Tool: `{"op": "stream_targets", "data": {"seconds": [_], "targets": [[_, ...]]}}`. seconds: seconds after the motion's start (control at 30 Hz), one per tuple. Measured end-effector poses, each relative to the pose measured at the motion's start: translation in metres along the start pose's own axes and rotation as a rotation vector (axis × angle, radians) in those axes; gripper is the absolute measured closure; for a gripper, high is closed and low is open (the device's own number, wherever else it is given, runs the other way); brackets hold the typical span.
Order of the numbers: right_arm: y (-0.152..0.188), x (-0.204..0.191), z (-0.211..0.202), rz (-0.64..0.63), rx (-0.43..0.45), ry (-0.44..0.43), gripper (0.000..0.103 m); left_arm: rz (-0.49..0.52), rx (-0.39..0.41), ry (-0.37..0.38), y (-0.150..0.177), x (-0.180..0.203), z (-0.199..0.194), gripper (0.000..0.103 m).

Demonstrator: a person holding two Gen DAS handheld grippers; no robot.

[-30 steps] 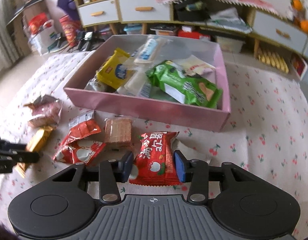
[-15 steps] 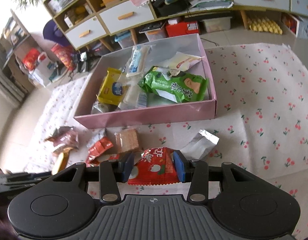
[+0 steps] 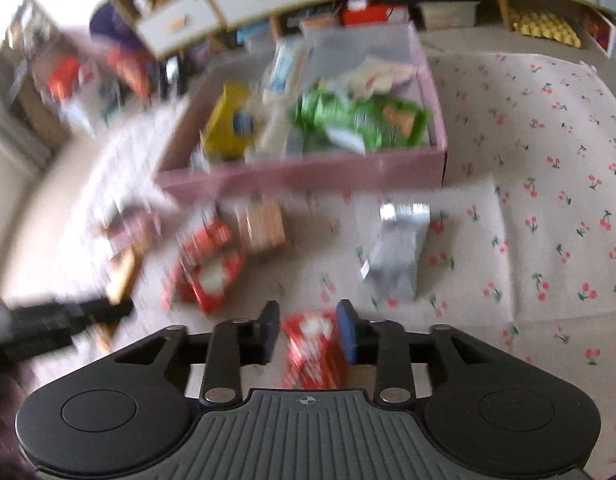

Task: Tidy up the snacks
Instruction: 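Carry the gold bar and red bag into the pink box and open both tools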

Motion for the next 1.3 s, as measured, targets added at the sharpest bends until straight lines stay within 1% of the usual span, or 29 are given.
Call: {"op": "stream_targets", "data": {"seconds": [0.03,0.07,0.13,0.27,0.4,0.5,0.57,0.63,0.7,0.97,1.17,1.3], "targets": [[0.005,-0.002,0.003,-0.025,-0.027,0.017,0.049,0.004,-0.003,0.001,0.001,0.001,0.001,0.076],[0.009,-0.003,0.005,-0.046,-0.041,0.03,0.045,0.008,-0.007,0.002,0.001,0.002,0.001,0.076],[0.015,-0.006,0.008,-0.084,-0.053,0.045,0.045,0.013,-0.012,0.001,0.003,0.003,0.002,0.076],[0.022,-0.011,0.015,-0.11,-0.091,0.049,0.045,0.021,-0.019,0.0,0.005,0.007,0.004,0.076],[0.024,-0.016,0.019,-0.147,-0.096,0.077,0.045,0.03,-0.023,-0.001,0.006,0.009,0.005,0.076],[0.025,-0.019,0.019,-0.17,-0.096,0.087,0.051,0.034,-0.025,-0.005,0.006,0.009,0.006,0.076],[0.026,-0.02,0.018,-0.182,-0.093,0.097,0.063,0.035,-0.025,-0.007,0.006,0.01,0.007,0.076],[0.024,-0.019,0.018,-0.179,-0.093,0.094,0.064,0.035,-0.024,-0.009,0.005,0.01,0.007,0.076],[0.023,-0.019,0.016,-0.172,-0.092,0.082,0.067,0.034,-0.021,-0.009,0.005,0.01,0.007,0.076],[0.016,-0.021,0.008,-0.151,-0.055,0.056,0.07,0.025,0.0,-0.007,0.002,0.009,0.001,0.076],[0.005,-0.019,-0.006,-0.1,-0.002,0.021,0.07,0.01,0.017,-0.006,-0.002,0.01,-0.003,0.076],[-0.004,-0.019,-0.019,-0.07,0.053,0.005,0.07,0.01,0.031,-0.008,-0.007,0.013,-0.005,0.076]]}}
Point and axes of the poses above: each gripper's, at about its wrist camera, not at the fingertips, and z roughly the way its jaws point, x to its right, y to its underside, the point moved 5 cm from there along z, roughly the way its jaws point, and after that the axes turned 1 degree about -y, right-handed, at the moved point
